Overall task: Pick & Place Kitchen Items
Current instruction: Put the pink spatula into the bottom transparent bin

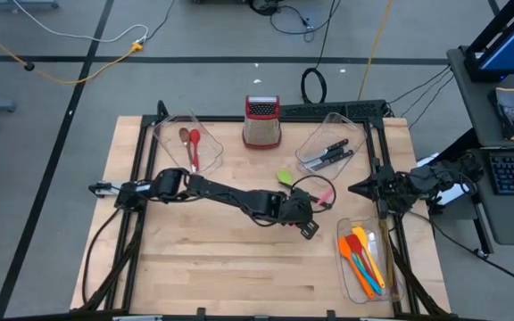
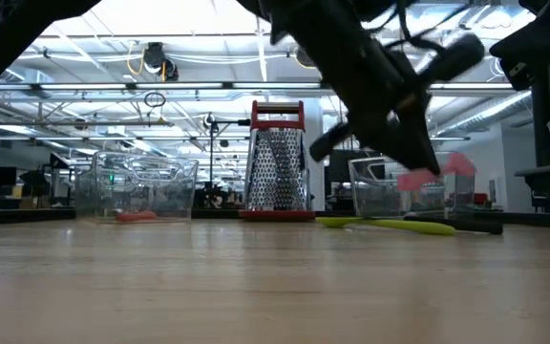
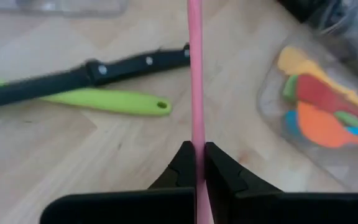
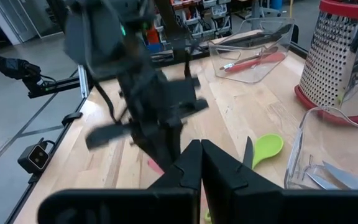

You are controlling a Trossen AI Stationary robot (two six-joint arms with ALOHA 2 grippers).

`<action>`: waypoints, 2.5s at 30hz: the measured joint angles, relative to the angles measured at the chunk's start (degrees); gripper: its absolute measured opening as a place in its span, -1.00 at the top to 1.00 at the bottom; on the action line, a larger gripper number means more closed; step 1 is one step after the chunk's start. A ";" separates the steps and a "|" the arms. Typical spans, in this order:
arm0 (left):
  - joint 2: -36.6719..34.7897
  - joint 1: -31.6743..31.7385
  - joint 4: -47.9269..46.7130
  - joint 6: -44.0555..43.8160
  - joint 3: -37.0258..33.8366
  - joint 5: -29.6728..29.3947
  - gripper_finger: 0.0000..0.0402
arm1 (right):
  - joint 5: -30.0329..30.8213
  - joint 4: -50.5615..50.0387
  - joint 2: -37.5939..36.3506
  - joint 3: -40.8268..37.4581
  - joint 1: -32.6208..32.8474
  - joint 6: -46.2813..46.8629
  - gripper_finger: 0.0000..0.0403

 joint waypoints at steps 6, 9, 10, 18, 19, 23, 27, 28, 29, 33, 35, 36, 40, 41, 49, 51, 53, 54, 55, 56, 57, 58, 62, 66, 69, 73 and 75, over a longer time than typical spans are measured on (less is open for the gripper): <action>-4.99 0.29 -0.12 3.27 0.00 -4.28 0.99 | -0.02 -0.03 0.01 -0.01 0.00 0.01 1.00; -8.19 0.77 0.52 5.69 0.09 -6.99 0.99 | -0.02 0.84 0.00 0.00 0.00 0.01 1.00; -9.39 0.98 0.73 6.52 0.13 -7.77 0.99 | -0.02 1.45 -0.01 0.00 -0.01 0.01 1.00; -15.81 2.85 4.16 13.21 0.24 -10.64 0.99 | 0.25 12.17 0.09 -0.16 0.00 -1.39 0.99; -16.57 2.96 4.84 14.39 0.22 -10.56 0.99 | 0.38 14.44 0.19 -0.36 -0.02 -2.12 0.99; -17.02 3.32 12.48 18.29 0.22 -8.44 0.99 | 2.44 23.37 0.74 -1.90 0.00 -5.46 0.91; -17.25 3.42 19.54 21.05 0.20 -4.46 0.99 | 3.02 31.77 1.85 -3.82 -0.02 -8.35 0.79; -17.34 3.45 20.45 21.06 0.20 -3.97 0.99 | 3.04 34.07 2.36 -4.37 -0.02 -8.90 0.75; -17.42 3.44 21.03 21.09 0.20 -3.89 0.99 | 3.04 36.34 2.84 -4.99 -0.02 -9.14 0.70; -17.33 3.45 22.95 21.88 0.17 -2.19 0.99 | 3.27 44.87 4.95 -6.69 -0.02 -10.46 0.50; -17.32 3.43 24.18 21.84 0.17 -0.58 0.99 | 3.45 48.72 6.43 -7.21 -0.02 -10.97 0.38; -17.34 3.35 24.58 21.49 0.20 -0.38 0.99 | 3.48 50.65 7.25 -7.28 -0.02 -11.09 0.32; -17.32 2.97 24.57 21.44 0.17 -0.26 0.99 | 4.76 57.72 10.80 -7.31 -0.02 -11.99 0.07; -17.32 2.92 24.60 21.46 0.17 -0.26 0.99 | 4.75 59.36 11.85 -7.32 -0.02 -12.04 0.01; -17.34 2.41 24.83 21.40 0.17 -0.30 0.99 | 4.58 66.63 18.22 -7.33 -2.56 -8.66 -0.33; -17.34 2.25 24.94 21.36 0.17 -0.43 0.99 | 4.50 68.40 19.40 -7.31 -3.38 -7.65 -0.37; -17.34 2.24 24.89 21.19 0.17 -0.61 0.99 | 4.40 70.00 20.49 -7.33 -3.97 -7.30 -0.39; -17.34 2.21 24.83 20.94 0.17 -0.73 0.99 | 4.30 70.72 21.00 -7.33 -4.11 -7.29 -0.40; -17.34 2.18 24.83 20.89 0.17 -0.74 0.99 | 3.95 71.20 21.39 -7.33 -4.17 -7.28 -0.40; -17.34 2.19 24.84 20.85 0.17 -0.76 0.99 | 3.04 71.79 21.78 -7.33 -4.29 -7.27 -0.40; -17.34 2.19 24.88 20.82 0.17 -0.81 0.99 | 2.88 72.41 22.27 -7.33 -4.42 -7.22 -0.40; -17.34 2.19 24.88 20.81 0.17 -0.89 0.99 | 2.78 72.60 22.66 -7.32 -4.55 -6.81 -0.40; -17.32 2.12 24.83 20.73 0.17 -0.87 1.00 | 2.78 73.26 24.19 -7.32 -5.84 -4.09 -0.39; -17.10 1.77 24.88 20.39 0.17 -0.88 1.00 | 1.59 75.58 26.23 -7.33 -7.46 -2.77 -0.36; -16.88 1.40 24.56 19.99 0.17 -0.88 1.00 | 0.77 77.64 27.79 -7.33 -8.67 -2.75 -0.33; -16.88 1.16 23.71 19.88 0.17 -2.06 1.00 | -0.56 78.46 28.80 -7.31 -10.20 -2.16 -0.25; -16.88 1.07 23.12 20.05 0.17 -2.62 1.00 | -0.49 78.41 28.91 -7.31 -10.75 -1.05 -0.17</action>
